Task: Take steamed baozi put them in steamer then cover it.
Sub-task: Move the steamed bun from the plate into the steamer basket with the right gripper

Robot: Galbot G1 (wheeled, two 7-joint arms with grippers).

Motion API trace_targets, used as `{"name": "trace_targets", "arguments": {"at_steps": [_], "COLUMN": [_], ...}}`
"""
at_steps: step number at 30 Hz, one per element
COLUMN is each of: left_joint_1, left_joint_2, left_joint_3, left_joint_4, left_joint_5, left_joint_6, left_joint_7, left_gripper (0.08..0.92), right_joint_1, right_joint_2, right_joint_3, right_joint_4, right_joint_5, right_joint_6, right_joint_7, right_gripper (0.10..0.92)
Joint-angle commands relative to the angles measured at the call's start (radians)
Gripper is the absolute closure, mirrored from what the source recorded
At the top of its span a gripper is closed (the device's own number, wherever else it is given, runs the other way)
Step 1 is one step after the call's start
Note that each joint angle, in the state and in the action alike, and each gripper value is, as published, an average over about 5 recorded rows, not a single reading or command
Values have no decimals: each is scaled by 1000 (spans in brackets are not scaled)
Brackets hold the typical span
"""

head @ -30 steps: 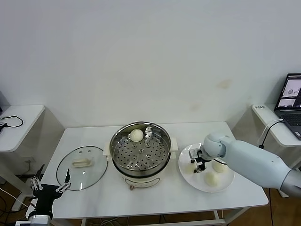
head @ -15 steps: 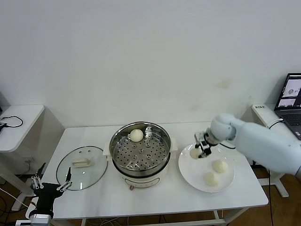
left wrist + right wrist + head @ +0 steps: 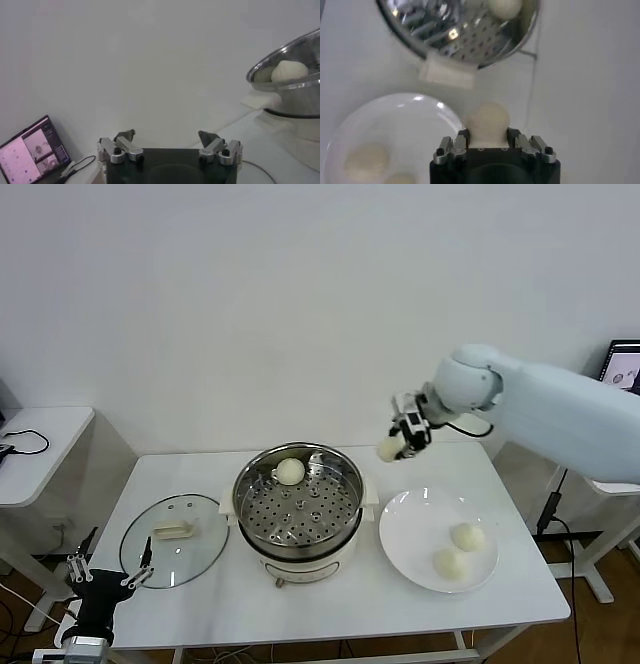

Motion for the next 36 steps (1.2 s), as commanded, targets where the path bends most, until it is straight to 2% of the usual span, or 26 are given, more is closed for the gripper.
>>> {"name": "trace_targets", "arguments": {"at_steps": [1,13,28,36], "left_joint_1": [4,1,2,2], "left_joint_2": [1,-6,-13,-16], "left_joint_3": [-8,-26,-29,-29], "left_joint_4": [-1,-16,-27,-29], "left_joint_5": [-3,-12,-11,-11], "left_joint_6": [-1,2,3,2], "left_joint_7": [0,3,2,2], "left_gripper": [177,177,177,177], "right_joint_1": [95,-85,-232,-245], "right_joint_2": [225,446,571,594], "right_joint_3": [-59,-56,-27,-20], "right_joint_4": [-12,-119,-275,-304], "right_joint_5": [182,192,155,152], "right_joint_6": [-104,-185,-208,-211], "right_joint_7": [74,149,202,211], "right_gripper": [541,538,534,533]}}
